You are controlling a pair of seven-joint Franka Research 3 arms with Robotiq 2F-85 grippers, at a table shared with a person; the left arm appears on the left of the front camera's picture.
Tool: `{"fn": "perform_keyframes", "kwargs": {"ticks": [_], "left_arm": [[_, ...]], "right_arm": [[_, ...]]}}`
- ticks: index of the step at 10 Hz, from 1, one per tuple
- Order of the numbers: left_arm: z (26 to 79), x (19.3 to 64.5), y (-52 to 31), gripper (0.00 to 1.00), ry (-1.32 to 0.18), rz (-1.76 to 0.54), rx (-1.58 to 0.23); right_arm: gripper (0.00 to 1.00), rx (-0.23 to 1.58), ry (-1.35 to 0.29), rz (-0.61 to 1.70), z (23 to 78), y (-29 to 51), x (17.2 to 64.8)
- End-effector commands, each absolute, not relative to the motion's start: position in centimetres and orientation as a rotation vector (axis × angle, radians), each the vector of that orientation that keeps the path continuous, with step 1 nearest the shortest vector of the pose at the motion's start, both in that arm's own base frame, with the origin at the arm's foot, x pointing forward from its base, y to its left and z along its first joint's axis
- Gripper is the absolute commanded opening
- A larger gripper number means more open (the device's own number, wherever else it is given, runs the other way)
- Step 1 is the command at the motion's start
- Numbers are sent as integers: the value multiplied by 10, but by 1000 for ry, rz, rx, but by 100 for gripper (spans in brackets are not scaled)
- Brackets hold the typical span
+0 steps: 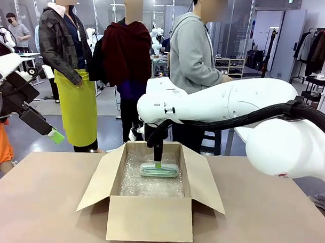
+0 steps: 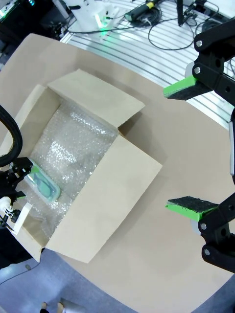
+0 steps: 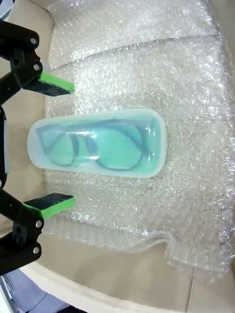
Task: Pack the glasses set securely to prepare it for shipping.
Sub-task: Put the Glasses case from the right side of the table into the Package Box.
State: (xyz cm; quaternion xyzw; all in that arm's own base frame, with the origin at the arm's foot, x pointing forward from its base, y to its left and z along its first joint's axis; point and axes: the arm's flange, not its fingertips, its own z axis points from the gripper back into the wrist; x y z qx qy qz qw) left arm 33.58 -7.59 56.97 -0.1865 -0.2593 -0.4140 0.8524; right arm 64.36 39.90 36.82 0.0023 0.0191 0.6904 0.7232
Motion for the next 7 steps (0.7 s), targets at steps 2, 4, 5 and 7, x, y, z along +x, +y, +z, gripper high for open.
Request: {"fn": "perform_keyframes", "kwargs": {"ticks": [2, 4, 5, 7], "left_arm": [[571, 335, -73, 100, -554, -892, -415], [571, 335, -73, 100, -554, -892, -415], [571, 335, -73, 100, -554, -892, -415], [571, 335, -73, 100, -554, -892, -415]], "right_arm": [[100, -6, 42, 1532, 368, 402, 642], [100, -6, 42, 1532, 368, 402, 642], [100, -6, 42, 1532, 368, 402, 642], [100, -6, 42, 1532, 368, 402, 642]]}}
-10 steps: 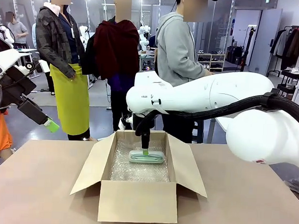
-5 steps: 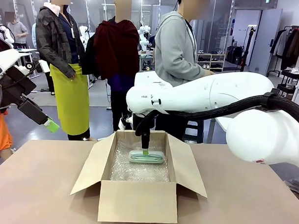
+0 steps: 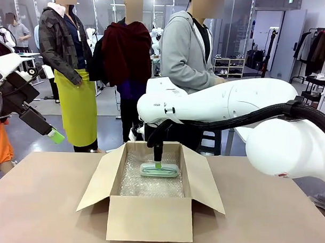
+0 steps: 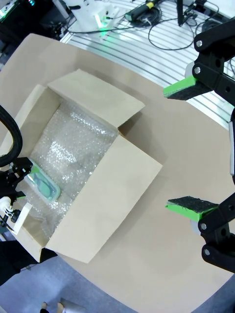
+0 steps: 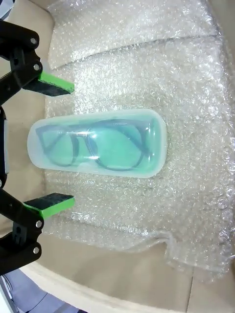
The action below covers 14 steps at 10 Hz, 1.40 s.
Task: Pack the glasses set securely to prepare it for shipping.
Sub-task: Put the Glasses case from the right side of the table into the Package Box.
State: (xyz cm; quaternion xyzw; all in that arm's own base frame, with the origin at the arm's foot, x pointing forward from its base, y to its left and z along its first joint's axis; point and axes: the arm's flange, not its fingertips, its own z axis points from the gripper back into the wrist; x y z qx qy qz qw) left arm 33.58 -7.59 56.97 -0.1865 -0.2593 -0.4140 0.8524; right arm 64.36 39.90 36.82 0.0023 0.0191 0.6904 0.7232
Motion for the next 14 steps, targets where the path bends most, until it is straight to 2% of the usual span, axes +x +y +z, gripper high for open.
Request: {"fn": "perform_keyframes", "kwargs": {"ticks": [1, 2, 4, 7, 9, 14], "left_arm": [[571, 335, -73, 100, -554, -892, -415], [571, 335, -73, 100, -554, -892, -415], [571, 335, -73, 100, -554, -892, -415], [571, 335, -73, 100, -554, -892, -415], [571, 335, -73, 100, -554, -892, -415], [571, 335, -73, 100, -554, -892, -415]], "right_arm": [[96, 5, 42, 1524, 368, 399, 644], [100, 10, 62, 1496, 406, 393, 638], [100, 66, 55, 1443, 457, 371, 624], [100, 111, -89, 1209, 498, 311, 598], [100, 75, -205, 994, 520, 271, 567], [100, 136, -373, 564, 503, 169, 493]]}}
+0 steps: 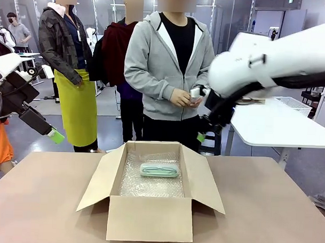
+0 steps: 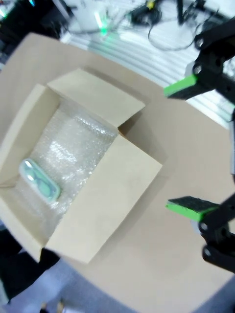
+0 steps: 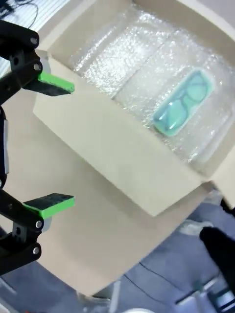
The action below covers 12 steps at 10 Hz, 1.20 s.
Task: Pack the glasses set securely to prepare it for shipping.
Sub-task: Put the Glasses case from the right side of the table into the Package Box.
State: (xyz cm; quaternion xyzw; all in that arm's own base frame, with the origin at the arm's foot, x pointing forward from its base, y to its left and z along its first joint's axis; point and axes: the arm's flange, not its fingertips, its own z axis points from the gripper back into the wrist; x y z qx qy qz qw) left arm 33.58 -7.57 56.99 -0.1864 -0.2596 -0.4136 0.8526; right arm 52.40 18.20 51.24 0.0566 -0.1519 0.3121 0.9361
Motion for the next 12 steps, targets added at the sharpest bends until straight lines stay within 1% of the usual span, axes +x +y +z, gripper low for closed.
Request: {"fn": "perform_keyframes", "kwargs": {"ticks": [1, 4, 6, 7, 12], "left_arm": [[571, 335, -73, 100, -554, -892, -415], [571, 335, -73, 100, -554, -892, -415], [571, 335, -73, 100, -554, -892, -415], [571, 335, -73, 100, -554, -892, -415], [571, 335, -73, 100, -554, -892, -415]], "right_arm": [[100, 144, -404, 499, 507, 152, 480], [100, 112, -459, 358, 526, 116, 436], [100, 65, -496, 317, 530, 107, 420], [100, 128, -450, 380, 531, 106, 440], [100, 128, -450, 380, 531, 106, 440]]}}
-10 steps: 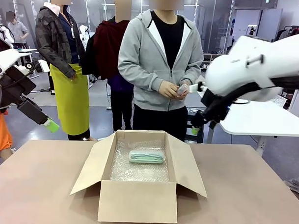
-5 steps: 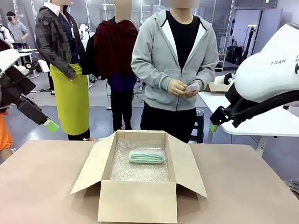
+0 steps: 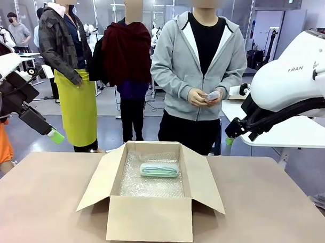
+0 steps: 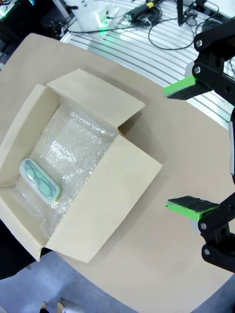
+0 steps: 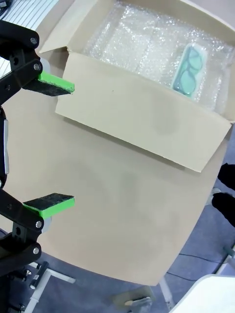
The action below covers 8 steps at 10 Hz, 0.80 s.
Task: Pack the glasses set securely to prepare it for shipping.
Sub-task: Put the Glasses case from the right side of the table into the Package Box.
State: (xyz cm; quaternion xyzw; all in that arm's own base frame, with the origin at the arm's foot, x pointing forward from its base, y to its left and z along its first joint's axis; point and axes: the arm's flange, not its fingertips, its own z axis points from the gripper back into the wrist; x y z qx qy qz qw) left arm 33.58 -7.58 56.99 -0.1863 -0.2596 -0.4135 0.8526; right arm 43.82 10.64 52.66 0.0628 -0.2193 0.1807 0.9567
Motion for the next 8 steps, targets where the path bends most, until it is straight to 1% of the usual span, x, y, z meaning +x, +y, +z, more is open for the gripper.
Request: {"fn": "perform_keyframes", "kwargs": {"ticks": [1, 8], "left_arm": [[571, 335, -73, 100, -554, -892, -415], [571, 335, -73, 100, -554, -892, -415]], "right_arm": [[100, 128, -450, 380, 531, 106, 440], [100, 128, -450, 380, 531, 106, 440]]}}
